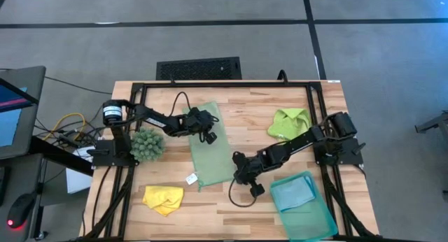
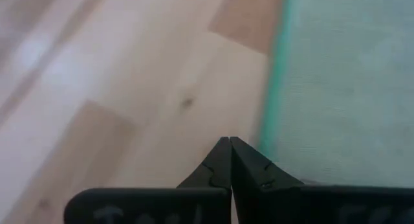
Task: Fold microfiber towels
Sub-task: Fold the green microfiber cloth
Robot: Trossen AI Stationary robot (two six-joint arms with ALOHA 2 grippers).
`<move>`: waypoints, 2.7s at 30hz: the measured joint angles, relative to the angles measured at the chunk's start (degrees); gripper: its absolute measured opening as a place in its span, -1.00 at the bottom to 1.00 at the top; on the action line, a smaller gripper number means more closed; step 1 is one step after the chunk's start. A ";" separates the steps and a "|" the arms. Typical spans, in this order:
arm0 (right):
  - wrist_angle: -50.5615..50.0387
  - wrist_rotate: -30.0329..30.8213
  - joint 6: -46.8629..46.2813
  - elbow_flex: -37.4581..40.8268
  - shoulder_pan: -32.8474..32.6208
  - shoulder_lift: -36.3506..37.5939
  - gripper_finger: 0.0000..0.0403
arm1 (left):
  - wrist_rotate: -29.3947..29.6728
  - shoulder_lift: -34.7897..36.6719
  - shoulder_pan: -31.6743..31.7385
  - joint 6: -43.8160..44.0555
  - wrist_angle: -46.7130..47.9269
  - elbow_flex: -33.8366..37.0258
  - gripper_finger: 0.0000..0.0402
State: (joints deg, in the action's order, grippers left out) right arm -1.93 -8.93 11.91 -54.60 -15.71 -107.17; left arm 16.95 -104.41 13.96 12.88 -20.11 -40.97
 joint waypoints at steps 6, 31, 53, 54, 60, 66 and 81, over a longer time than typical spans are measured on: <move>1.27 1.60 -0.07 -0.03 -1.08 3.56 -0.91 | 0.45 0.19 -2.80 -0.69 7.88 -6.58 -1.00; 3.20 4.12 3.33 -0.04 -3.52 2.08 -0.90 | 7.42 7.10 -9.16 -2.63 23.53 -13.05 -1.00; 15.82 16.71 10.60 -5.32 -0.11 -8.78 -0.10 | 9.19 12.53 -4.27 5.43 28.87 -3.21 -1.00; 15.02 16.27 10.51 -5.56 0.24 -9.05 -0.11 | 9.18 12.53 -4.27 5.43 28.89 -3.20 -1.00; 14.31 13.50 10.46 -6.41 0.73 -9.43 -0.21 | 8.85 12.53 -4.27 5.32 28.01 -3.21 -1.00; 14.51 13.27 7.86 -6.51 0.01 -7.21 -0.29 | 8.85 12.53 -4.27 5.21 28.01 -3.21 -1.00; 12.17 9.72 8.37 -6.39 0.82 -8.44 -0.26 | 8.85 12.53 -4.27 5.23 27.92 -3.21 -1.00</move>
State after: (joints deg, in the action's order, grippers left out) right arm 10.25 0.79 20.28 -60.99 -14.89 -115.61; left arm 25.80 -91.88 9.69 18.11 7.81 -44.18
